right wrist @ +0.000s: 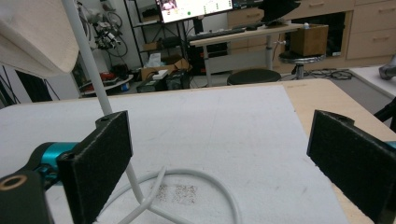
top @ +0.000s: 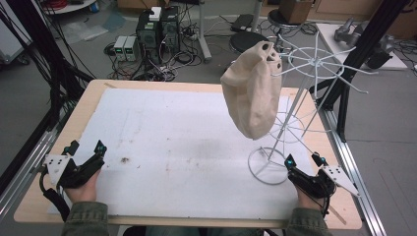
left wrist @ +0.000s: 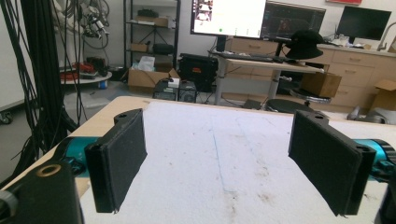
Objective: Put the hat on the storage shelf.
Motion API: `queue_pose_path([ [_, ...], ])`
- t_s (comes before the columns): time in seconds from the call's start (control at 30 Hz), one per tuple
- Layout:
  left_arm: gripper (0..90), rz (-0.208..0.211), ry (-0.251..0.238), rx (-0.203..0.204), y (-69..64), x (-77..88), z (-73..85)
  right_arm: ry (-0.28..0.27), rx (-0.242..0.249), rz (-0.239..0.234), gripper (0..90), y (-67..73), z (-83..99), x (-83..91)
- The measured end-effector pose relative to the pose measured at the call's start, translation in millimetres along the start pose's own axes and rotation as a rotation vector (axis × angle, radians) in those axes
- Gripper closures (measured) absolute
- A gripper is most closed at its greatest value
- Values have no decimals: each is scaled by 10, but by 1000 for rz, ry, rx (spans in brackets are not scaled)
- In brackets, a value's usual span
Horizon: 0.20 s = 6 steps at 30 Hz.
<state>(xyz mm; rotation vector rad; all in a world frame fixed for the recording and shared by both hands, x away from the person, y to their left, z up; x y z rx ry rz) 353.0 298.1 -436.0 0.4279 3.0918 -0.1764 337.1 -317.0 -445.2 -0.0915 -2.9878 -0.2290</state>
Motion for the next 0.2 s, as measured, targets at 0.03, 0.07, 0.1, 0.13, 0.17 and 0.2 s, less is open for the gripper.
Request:
queue_pose_path([
  [0.03,191,0,-1,1,3,-1,0,4,-2,0,59,3,3,1],
  [0.07,191,2,0,4,4,0,1,6,-1,-1,59,3,5,2],
  [0.1,191,-1,-1,5,8,0,1,4,-1,-1,59,4,4,2],
  [0.13,191,-2,-1,4,11,0,1,4,-2,0,59,4,4,1],
  [0.17,191,-3,-2,5,11,0,0,6,0,-2,59,3,6,2],
  [0.2,191,-1,-2,6,10,-1,0,7,0,-2,59,4,8,1],
])
Point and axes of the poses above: each handheld gripper's, and its own axes: x roughly backward along the jaws, z roughly out of its underside, y roughly to its left, the point moved 10 cm from there along -x, roughly forward along the jaws, and after that the axes turned 14 degrees about z, right-handed, at the moved point
